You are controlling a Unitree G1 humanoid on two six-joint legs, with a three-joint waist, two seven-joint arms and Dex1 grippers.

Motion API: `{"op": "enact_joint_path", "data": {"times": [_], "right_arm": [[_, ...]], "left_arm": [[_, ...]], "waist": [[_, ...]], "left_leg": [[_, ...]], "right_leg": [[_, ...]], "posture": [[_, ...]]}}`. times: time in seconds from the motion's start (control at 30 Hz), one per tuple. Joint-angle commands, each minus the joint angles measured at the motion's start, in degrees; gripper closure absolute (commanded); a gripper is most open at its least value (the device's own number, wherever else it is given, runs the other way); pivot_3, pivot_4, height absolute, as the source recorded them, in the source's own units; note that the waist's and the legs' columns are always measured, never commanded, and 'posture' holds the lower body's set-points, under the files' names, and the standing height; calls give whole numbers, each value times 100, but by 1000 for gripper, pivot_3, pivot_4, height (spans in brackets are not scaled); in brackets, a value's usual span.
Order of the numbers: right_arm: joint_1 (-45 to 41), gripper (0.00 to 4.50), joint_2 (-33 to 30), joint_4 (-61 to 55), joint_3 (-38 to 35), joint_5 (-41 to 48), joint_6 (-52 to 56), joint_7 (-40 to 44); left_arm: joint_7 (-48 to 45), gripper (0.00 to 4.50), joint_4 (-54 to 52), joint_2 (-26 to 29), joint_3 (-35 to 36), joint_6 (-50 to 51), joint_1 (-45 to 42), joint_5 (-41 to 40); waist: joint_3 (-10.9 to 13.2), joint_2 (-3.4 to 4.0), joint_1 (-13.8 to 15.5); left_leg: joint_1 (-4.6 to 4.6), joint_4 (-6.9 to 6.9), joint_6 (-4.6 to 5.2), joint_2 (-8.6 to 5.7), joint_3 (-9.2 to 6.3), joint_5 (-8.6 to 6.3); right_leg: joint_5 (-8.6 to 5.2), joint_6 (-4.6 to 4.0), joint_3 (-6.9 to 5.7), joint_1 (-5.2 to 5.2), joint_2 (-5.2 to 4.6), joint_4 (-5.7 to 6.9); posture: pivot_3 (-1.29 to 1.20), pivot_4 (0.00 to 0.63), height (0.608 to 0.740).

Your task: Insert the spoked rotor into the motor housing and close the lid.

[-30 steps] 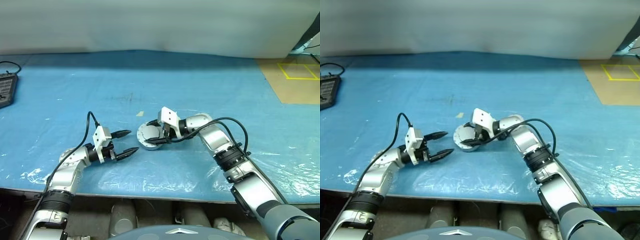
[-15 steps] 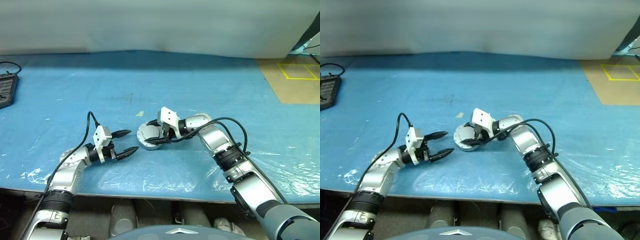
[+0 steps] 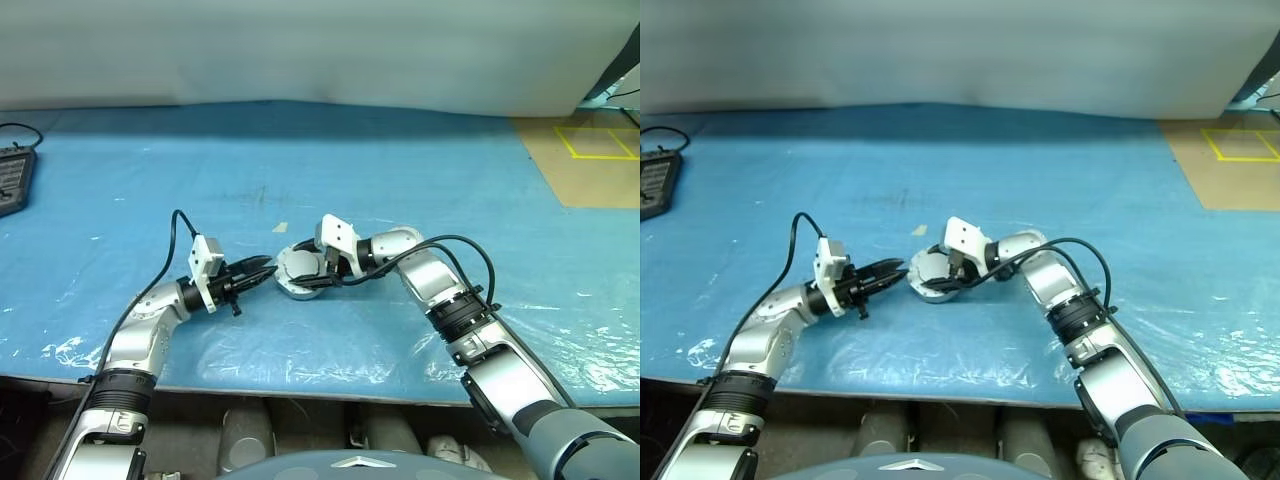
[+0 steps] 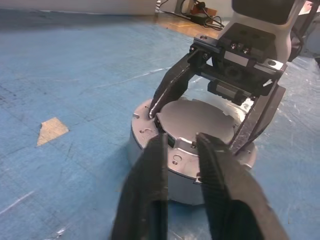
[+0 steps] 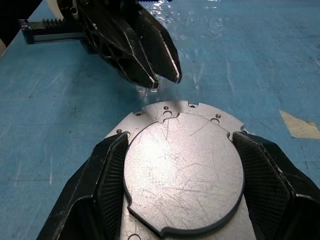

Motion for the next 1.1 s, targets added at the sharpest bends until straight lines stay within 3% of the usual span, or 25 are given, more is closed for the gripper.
{"op": "enact_joint_path", "data": {"times": [0.03,0.8,0.83,0.9,1.1], "right_arm": [[194,1524,-147,418,150,-375,136,-209],[320,1524,-298,-202,10,-43,505,90],[341,775,-343,-297,-6,-16,537,130],[380,149,-397,-521,-118,74,579,111],[586,23,-629,-1619,-591,735,1210,239]], "left_arm": [[-96,4444,-199,53,-12,7,-32,-7],[124,4444,269,-62,-388,-547,-38,728],[127,4500,273,-62,-389,-559,-39,729],[130,4500,282,-57,-393,-572,-42,728],[145,4500,319,-37,-374,-596,-41,721]], "waist": [[0,0,0],[-4,6,25],[-5,7,30],[-5,7,37],[-4,7,38]], "left_leg": [[0,0,0,0,0,0],[6,-31,0,-10,0,0],[3,-37,0,-12,0,0],[-3,-40,0,-13,0,0],[-29,-43,-8,-13,0,6]], "right_leg": [[0,0,0,0,0,0],[-1,2,1,7,-4,-26],[-1,2,1,7,-4,-34],[-1,2,0,7,-4,-45],[-1,3,-5,-12,-3,-53]], "posture": [[0,150,740],[0,150,740],[0,150,740],[0,150,740],[0,150,740]]}}
